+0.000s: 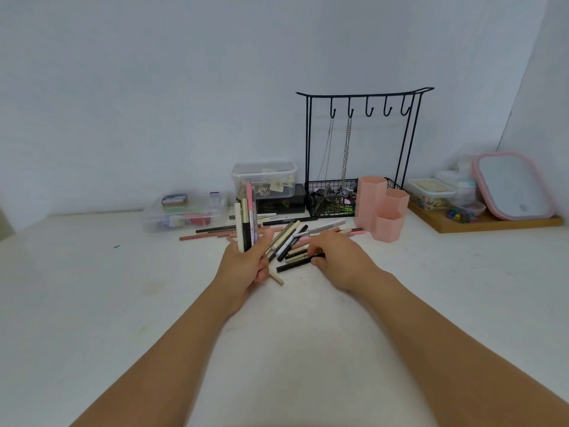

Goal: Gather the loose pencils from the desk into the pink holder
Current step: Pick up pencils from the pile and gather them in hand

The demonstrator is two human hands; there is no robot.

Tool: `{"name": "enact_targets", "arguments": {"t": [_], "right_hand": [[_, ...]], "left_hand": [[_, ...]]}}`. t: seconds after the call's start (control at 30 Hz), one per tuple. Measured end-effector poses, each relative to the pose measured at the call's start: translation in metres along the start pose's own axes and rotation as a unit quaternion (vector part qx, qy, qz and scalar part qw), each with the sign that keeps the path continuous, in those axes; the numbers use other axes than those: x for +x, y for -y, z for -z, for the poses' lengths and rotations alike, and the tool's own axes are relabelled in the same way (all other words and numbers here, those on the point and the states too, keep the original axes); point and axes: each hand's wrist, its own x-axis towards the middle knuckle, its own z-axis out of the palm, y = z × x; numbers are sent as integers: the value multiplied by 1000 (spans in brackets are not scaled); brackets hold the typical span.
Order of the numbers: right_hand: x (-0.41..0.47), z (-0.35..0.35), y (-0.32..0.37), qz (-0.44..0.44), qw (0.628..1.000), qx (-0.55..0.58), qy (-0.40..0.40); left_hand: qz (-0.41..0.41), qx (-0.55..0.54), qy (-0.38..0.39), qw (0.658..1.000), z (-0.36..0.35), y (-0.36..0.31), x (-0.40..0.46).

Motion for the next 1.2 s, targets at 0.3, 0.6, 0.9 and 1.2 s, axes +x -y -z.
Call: {"name": "enact_targets", "arguments": {"t": [0.3,0.6,0.9,1.2], "right_hand": [[1,0,-2,-3,1000,-7,4],[-6,11,32,-59,843,535,-30],[-11,5,44,-39,773,633,-4],[-8,-7,43,-43,845,532,-25]], "left_hand": [[5,22,6,1000,-1,-5,-7],[15,19,23,999,-3,-5,-7],[-45,127,107,985,-1,1,-10],[-38,154,51,986,-3,4,-7]]}}
